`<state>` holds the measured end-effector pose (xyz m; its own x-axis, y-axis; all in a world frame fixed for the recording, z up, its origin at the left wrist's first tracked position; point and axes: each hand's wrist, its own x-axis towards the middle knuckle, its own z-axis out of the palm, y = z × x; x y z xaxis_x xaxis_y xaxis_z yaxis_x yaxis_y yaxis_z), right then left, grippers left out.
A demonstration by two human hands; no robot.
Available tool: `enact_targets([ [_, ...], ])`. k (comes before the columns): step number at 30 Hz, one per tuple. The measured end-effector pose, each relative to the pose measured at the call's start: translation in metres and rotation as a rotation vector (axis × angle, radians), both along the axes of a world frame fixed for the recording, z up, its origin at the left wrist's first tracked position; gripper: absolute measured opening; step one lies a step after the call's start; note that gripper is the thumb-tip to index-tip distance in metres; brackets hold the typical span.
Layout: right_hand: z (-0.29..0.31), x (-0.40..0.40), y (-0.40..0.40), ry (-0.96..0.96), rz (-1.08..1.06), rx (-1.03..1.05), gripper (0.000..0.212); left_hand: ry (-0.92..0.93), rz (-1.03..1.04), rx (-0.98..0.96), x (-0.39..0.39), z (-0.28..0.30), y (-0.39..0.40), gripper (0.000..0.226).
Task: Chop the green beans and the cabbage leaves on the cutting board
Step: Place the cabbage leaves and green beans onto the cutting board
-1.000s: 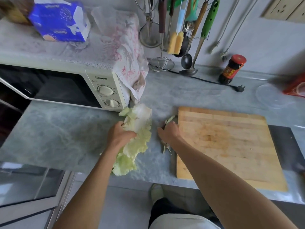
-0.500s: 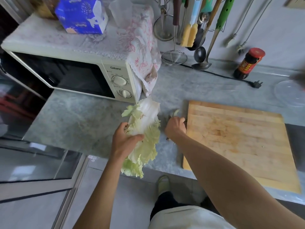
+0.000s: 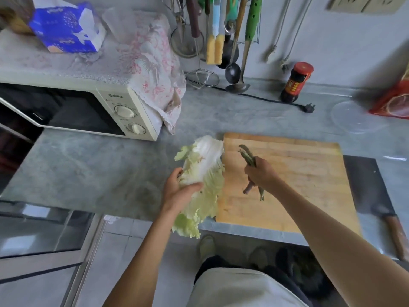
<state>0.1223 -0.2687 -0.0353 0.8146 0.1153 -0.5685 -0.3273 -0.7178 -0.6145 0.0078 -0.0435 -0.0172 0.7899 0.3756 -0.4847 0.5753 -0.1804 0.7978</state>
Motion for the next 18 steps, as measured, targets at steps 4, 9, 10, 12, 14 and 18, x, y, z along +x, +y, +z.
enact_targets([
  [4,0.007,-0.017,-0.068,-0.023,-0.099,0.005,0.005,-0.011,-0.172,0.011,0.028,0.006,-0.073,0.055],
  [9,0.01,-0.033,-0.151,0.001,-0.161,-0.038,0.009,0.015,-0.4,0.127,0.054,0.012,-0.132,0.078],
  [10,0.011,-0.034,-0.165,-0.006,-0.168,-0.055,0.009,0.023,-0.439,0.173,0.059,0.013,-0.141,0.081],
  [12,0.013,-0.034,-0.188,-0.015,-0.181,-0.059,0.009,0.042,-0.462,0.228,0.067,0.011,-0.153,0.084],
  [14,0.015,-0.033,-0.204,-0.038,-0.189,-0.052,0.009,0.049,-0.422,0.265,0.07,0.009,-0.164,0.085],
  [18,0.013,-0.027,-0.214,-0.125,-0.165,-0.077,0.004,0.092,-0.386,0.351,0.07,0.002,-0.179,0.081],
])
